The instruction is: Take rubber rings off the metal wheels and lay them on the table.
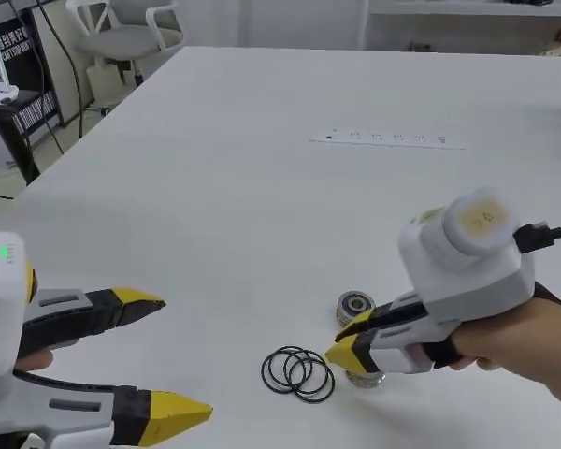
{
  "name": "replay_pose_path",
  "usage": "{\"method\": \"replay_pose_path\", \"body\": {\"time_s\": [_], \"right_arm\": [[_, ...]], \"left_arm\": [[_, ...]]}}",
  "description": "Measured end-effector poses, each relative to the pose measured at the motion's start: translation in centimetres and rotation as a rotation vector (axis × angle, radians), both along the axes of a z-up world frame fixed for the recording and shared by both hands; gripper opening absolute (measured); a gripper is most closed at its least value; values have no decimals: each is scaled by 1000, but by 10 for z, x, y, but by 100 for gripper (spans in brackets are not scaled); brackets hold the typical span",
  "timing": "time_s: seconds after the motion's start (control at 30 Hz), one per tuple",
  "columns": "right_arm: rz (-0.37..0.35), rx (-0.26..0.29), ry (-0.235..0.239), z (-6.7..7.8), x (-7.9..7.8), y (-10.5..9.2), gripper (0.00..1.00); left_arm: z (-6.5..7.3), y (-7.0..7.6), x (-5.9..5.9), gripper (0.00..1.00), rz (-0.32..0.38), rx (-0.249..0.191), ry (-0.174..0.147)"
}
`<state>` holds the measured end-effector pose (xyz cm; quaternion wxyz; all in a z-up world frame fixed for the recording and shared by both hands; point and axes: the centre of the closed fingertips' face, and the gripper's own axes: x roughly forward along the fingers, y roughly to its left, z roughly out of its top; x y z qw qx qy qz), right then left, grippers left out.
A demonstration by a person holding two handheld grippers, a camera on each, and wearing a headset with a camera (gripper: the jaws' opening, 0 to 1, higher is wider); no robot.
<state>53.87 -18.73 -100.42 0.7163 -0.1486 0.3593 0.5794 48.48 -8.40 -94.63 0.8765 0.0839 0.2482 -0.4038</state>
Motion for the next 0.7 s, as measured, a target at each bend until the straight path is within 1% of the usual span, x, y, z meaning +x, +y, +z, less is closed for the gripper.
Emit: {"method": "replay_pose_path", "body": {"time_s": [0.07, 0.17, 0.33, 0.43, 0.5, 0.7], "right_arm": [[19, 5, -4, 3, -3, -1, 15], [37, 11, -23, 8, -3, -2, 20], [43, 31, -34, 20, -5, -5, 28], [51, 34, -57, 27, -5, -6, 33], [71, 40, -75, 31, -6, -5, 35], [121, 37, -111, 39, -17, -4, 45]], "left_arm": [[0, -1, -1, 71, -6, -1, 1], [0, -2, -2, 72, -7, -3, 5], [0, -3, -3, 73, -11, -11, 9], [0, -3, -3, 73, -14, -10, 8], [0, -4, -4, 73, -16, -9, 10], [-2, -7, -6, 74, -38, -5, 21]]}}
